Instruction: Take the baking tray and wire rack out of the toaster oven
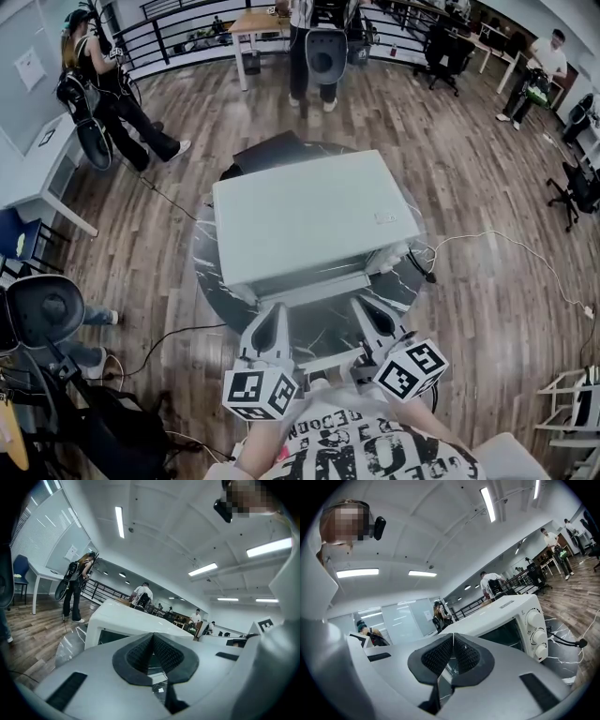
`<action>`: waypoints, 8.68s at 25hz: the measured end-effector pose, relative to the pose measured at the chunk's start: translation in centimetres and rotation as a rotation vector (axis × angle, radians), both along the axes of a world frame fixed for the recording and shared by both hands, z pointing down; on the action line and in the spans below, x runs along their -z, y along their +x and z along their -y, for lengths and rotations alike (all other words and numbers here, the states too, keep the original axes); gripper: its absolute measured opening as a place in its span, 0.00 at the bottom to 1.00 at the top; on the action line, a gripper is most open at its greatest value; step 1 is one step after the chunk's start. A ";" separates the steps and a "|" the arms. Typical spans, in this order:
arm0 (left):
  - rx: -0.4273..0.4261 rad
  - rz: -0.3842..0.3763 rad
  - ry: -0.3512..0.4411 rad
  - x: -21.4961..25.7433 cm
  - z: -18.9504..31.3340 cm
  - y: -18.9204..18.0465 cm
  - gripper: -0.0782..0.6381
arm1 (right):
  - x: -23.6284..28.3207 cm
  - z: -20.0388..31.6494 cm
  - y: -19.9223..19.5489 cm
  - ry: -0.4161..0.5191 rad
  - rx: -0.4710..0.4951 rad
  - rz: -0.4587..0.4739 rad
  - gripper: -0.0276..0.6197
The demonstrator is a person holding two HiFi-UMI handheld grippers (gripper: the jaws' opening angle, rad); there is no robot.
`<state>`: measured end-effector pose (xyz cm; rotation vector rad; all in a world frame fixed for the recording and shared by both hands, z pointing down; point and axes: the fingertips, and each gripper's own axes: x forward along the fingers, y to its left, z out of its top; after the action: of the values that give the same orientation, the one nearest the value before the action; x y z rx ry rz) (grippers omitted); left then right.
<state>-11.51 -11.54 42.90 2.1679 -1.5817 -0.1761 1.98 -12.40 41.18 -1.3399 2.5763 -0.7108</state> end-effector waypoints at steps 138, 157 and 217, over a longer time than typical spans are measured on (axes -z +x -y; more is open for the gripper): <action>0.053 -0.737 -0.395 -11.5 -11.3 3.9 0.15 | -16.2 -5.7 12.0 -0.653 -0.314 0.350 0.23; -0.013 -0.732 -0.287 -7.4 -17.4 5.7 0.16 | -10.9 -11.1 13.7 -0.559 -0.271 0.355 0.23; -0.184 -0.693 -0.094 2.3 -4.0 3.4 0.16 | -0.4 2.4 11.7 -0.388 -0.278 0.446 0.24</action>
<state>-8.14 -7.52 40.64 1.8688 -0.9715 -0.6926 13.72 -14.77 41.56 -1.4012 1.9237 -1.3252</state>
